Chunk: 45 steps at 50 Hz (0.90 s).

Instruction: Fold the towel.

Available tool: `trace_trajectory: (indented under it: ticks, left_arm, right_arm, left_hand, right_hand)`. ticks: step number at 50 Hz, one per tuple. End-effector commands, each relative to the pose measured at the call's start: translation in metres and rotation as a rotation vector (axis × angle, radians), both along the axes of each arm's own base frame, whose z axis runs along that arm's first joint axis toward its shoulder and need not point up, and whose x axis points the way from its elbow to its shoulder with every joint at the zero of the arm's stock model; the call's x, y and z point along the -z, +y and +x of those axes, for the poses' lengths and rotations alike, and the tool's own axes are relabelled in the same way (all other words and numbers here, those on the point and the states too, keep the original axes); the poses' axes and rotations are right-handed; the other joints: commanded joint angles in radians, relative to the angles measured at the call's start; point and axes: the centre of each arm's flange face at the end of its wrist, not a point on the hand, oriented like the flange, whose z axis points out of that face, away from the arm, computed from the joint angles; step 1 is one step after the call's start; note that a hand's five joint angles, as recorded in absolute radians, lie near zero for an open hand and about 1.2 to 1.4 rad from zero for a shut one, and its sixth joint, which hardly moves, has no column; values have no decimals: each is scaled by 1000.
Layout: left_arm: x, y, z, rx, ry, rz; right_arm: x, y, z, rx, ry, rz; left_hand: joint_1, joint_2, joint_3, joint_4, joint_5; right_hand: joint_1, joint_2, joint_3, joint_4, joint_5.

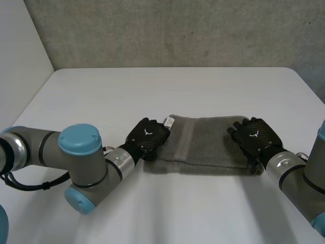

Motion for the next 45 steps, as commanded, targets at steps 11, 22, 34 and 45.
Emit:
trace_trajectory:
  ticks: [11, 22, 34, 45]
  left_arm:
    - [-30, -14, -12, 2, 47, -82]
    - [-133, -19, 4, -151, 173, -264]
    - [-22, 21, 24, -115, -35, -22]
    - [-19, 20, 27, -122, -46, -16]
  right_arm:
    - [-1, -1, 0, 3, 0, -4]
    - [-1, -1, 0, 2, 1, -5]
    - [-1, -1, 0, -3, 7, -8]
    - [1, 2, 1, -6, 0, 5]
  left_hand:
    - [507, 509, 510, 510, 514]
    - [507, 509, 510, 510, 514]
    - [507, 509, 510, 510, 514]
    - [179, 182, 183, 183, 187]
  right_hand:
    - [-57, -66, -72, -83, -60]
    - [-57, -66, -72, -83, -60]
    - [-57, -66, -72, -83, -60]
    - [-57, -66, -72, -83, -60]
